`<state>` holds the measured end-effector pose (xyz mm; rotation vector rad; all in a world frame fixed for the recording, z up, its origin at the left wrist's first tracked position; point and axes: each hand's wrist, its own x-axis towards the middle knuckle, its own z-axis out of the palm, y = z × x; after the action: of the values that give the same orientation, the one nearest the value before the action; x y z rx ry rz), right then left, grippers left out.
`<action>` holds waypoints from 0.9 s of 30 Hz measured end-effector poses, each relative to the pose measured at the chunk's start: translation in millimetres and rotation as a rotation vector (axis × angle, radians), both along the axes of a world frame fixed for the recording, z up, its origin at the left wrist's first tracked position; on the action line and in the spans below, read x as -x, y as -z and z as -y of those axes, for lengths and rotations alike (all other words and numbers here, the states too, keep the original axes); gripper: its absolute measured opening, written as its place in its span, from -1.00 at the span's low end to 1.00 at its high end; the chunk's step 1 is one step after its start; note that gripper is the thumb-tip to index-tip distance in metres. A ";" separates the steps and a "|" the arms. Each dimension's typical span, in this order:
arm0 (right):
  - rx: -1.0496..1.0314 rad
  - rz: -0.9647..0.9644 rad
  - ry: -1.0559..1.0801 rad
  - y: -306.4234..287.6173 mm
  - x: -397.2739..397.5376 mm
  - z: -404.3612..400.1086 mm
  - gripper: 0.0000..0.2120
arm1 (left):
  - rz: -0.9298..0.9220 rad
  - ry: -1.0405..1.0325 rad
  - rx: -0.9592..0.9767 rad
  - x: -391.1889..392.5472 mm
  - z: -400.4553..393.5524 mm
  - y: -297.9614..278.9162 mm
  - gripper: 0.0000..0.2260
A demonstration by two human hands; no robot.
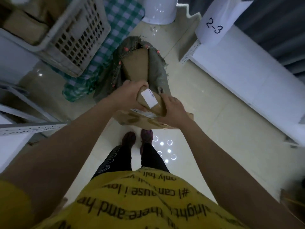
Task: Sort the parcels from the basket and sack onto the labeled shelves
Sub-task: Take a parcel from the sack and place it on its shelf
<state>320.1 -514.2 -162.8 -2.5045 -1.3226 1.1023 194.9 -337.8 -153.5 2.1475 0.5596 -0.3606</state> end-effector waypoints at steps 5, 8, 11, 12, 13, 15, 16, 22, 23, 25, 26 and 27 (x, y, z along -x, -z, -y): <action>-0.070 -0.005 0.235 -32.0 19.0 14.8 -0.28 | 0.023 0.099 0.036 -6.8 8.7 -38.5 -0.29; -0.070 0.024 0.420 -45.1 25.0 25.9 -0.35 | 0.076 0.034 0.081 -12.4 18.6 -59.1 -0.13; -0.122 0.015 0.654 -58.6 35.2 37.7 -0.45 | 0.062 -0.114 0.020 -22.4 36.5 -75.6 -0.14; -0.146 0.011 0.735 -62.0 39.5 41.2 -0.46 | 0.045 -0.153 -0.025 -27.1 43.5 -79.4 -0.20; -0.172 0.015 0.814 -65.0 43.6 44.3 -0.47 | 0.025 -0.181 -0.045 -32.3 50.5 -82.6 -0.28; -0.232 0.053 0.924 -69.4 50.8 48.6 -0.48 | -0.034 -0.247 0.086 -45.2 65.7 -90.6 -0.37; -0.264 0.083 0.953 -71.7 53.4 49.9 -0.48 | -0.075 -0.297 0.243 -52.9 73.7 -94.6 -0.39; -0.414 0.189 0.962 -84.0 49.0 64.1 -0.46 | -0.108 -0.407 0.571 -94.1 115.5 -114.7 -0.06; -0.435 0.193 0.958 -85.8 45.3 69.8 -0.43 | -0.098 -0.413 0.551 -100.8 122.6 -116.1 0.05; -0.490 0.174 0.952 -88.8 36.3 84.6 -0.34 | -0.053 -0.422 0.519 -113.5 137.7 -119.0 0.09; -0.510 0.153 0.945 -88.8 30.8 94.3 -0.29 | -0.039 -0.413 0.491 -120.7 145.3 -118.3 0.07; -0.525 0.130 0.936 -89.5 25.2 105.5 -0.23 | -0.027 -0.392 0.450 -128.5 153.4 -117.1 0.03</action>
<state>294.9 -619.7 -73.3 -2.3168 -0.2535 0.3267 323.4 -491.2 -36.4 1.5628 0.8125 -0.2654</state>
